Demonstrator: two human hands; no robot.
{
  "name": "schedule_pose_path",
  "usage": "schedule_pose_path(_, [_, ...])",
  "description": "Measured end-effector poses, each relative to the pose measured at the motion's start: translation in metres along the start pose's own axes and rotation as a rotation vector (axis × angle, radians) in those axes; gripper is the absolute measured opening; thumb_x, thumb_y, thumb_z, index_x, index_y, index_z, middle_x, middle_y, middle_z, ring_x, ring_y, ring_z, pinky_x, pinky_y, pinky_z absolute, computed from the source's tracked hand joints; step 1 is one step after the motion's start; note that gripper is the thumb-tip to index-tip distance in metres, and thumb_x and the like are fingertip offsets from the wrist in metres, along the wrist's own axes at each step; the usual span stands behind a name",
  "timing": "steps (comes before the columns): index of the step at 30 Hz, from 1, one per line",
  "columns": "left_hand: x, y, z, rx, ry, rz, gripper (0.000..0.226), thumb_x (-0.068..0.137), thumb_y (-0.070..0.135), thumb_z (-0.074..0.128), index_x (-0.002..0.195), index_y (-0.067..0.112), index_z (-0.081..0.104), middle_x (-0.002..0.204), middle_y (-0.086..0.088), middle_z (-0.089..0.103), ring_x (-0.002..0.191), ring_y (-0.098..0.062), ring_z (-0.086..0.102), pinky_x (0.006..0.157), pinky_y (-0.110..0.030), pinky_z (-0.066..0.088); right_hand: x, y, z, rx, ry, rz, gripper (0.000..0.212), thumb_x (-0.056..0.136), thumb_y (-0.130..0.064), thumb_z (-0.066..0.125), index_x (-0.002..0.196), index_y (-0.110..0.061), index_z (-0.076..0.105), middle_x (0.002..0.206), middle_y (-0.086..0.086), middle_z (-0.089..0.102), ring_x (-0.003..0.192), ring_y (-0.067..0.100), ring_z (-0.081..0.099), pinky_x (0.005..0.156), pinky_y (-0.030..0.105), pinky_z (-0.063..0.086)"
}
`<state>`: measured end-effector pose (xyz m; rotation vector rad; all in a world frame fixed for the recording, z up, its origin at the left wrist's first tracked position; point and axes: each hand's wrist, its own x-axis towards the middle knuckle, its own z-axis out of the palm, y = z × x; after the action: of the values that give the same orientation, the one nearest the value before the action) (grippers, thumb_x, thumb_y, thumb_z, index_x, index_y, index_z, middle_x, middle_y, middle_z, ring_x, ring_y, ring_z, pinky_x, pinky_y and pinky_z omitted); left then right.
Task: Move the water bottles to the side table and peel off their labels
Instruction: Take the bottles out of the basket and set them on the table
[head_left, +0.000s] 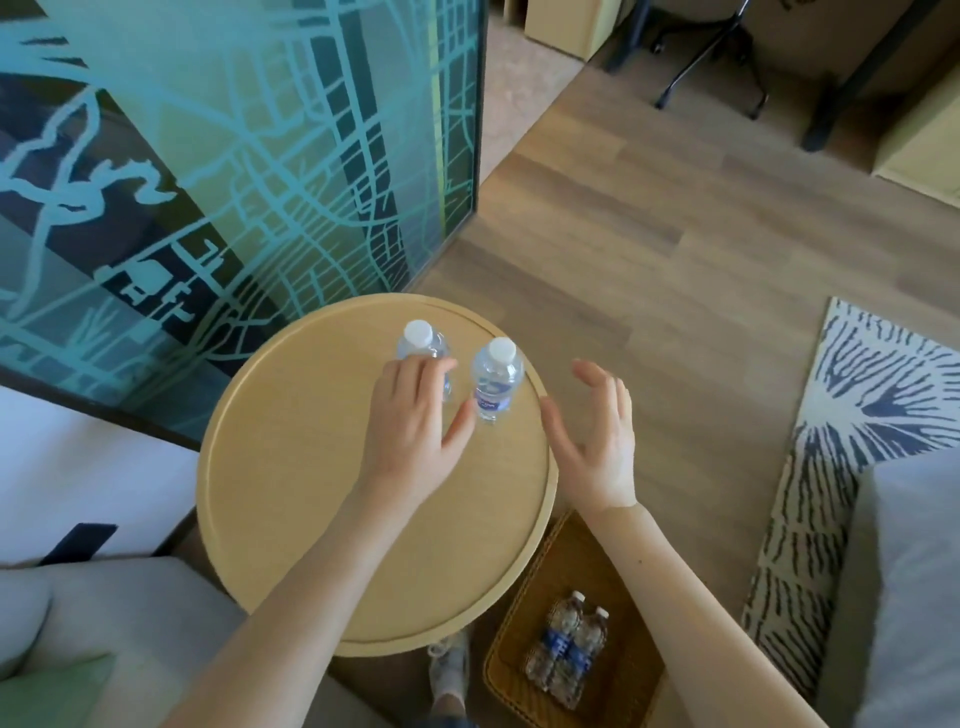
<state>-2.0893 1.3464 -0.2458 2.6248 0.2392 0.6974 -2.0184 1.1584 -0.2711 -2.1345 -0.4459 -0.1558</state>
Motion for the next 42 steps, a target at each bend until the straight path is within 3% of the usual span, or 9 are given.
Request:
schedule_pose_path(3, [-0.027,0.052,0.004,0.008,-0.084,0.12,0.031,0.089,0.026,0.057,0.106,0.002,0.065,0.096,-0.011,0.063,0.086,-0.032,0.057,0.077,-0.042,0.048,-0.027,0.009,-0.055,-0.121,-0.008,-0.045,0.045,0.095,-0.037,0.059,0.127,-0.005,0.056,0.119,0.009,0.061,0.113,0.025,0.055,0.098,0.022,0.041])
schedule_pose_path(7, [-0.07,0.117,0.032,-0.022,-0.214,0.251,0.034,0.093,0.032,0.055,0.108,0.003,0.066,0.103,-0.01,0.066,0.095,-0.029,0.06,0.083,-0.039,0.051,-0.08,0.044,-0.123,-0.279,-0.029,-0.019,0.045,0.095,-0.032,0.064,0.129,-0.004,0.058,0.121,0.012,0.063,0.114,0.029,0.057,0.096,0.042,0.051])
schedule_pose_path(12, [-0.131,0.175,0.089,-0.036,-0.46,0.375,0.047,0.097,0.04,0.049,0.127,0.007,0.064,0.125,-0.011,0.066,0.118,-0.029,0.06,0.1,-0.044,0.052,-0.158,0.111,-0.18,-0.441,-0.077,0.037,0.047,0.098,-0.039,0.056,0.132,-0.007,0.06,0.128,0.011,0.064,0.121,0.031,0.056,0.101,0.048,0.048])
schedule_pose_path(17, [-0.193,0.2,0.154,-0.012,-0.705,0.403,0.05,0.094,0.043,0.06,0.131,0.01,0.064,0.132,-0.011,0.065,0.124,-0.031,0.06,0.103,-0.046,0.05,-0.24,0.182,-0.194,-0.535,-0.193,0.272,0.055,0.1,-0.049,0.043,0.136,-0.01,0.06,0.136,0.01,0.061,0.128,0.031,0.053,0.104,0.054,0.046])
schedule_pose_path(21, [-0.222,0.203,0.194,-0.004,-0.803,0.436,0.049,0.095,0.041,0.06,0.13,0.008,0.064,0.131,-0.012,0.066,0.123,-0.031,0.06,0.103,-0.045,0.05,-0.279,0.224,-0.19,-0.536,-0.217,0.395,0.058,0.1,-0.05,0.041,0.135,-0.008,0.06,0.135,0.012,0.062,0.127,0.032,0.054,0.103,0.053,0.046])
schedule_pose_path(29, [-0.271,0.153,0.292,0.018,-0.907,0.315,0.051,0.095,0.038,0.061,0.134,0.006,0.059,0.132,-0.011,0.064,0.123,-0.028,0.059,0.101,-0.04,0.05,-0.318,0.312,-0.13,-0.464,-0.181,0.543,0.052,0.1,-0.042,0.052,0.141,-0.011,0.052,0.138,0.01,0.059,0.127,0.029,0.054,0.104,0.049,0.048])
schedule_pose_path(42, [-0.443,0.018,0.559,0.062,-1.176,-0.041,0.079,0.09,0.051,0.062,0.152,0.014,0.03,0.152,-0.007,0.041,0.14,-0.023,0.039,0.112,-0.038,0.037,-0.432,0.545,0.082,-0.293,-0.297,0.795,0.062,0.098,-0.045,0.055,0.15,-0.017,0.037,0.145,0.005,0.05,0.127,0.022,0.053,0.1,0.035,0.049])
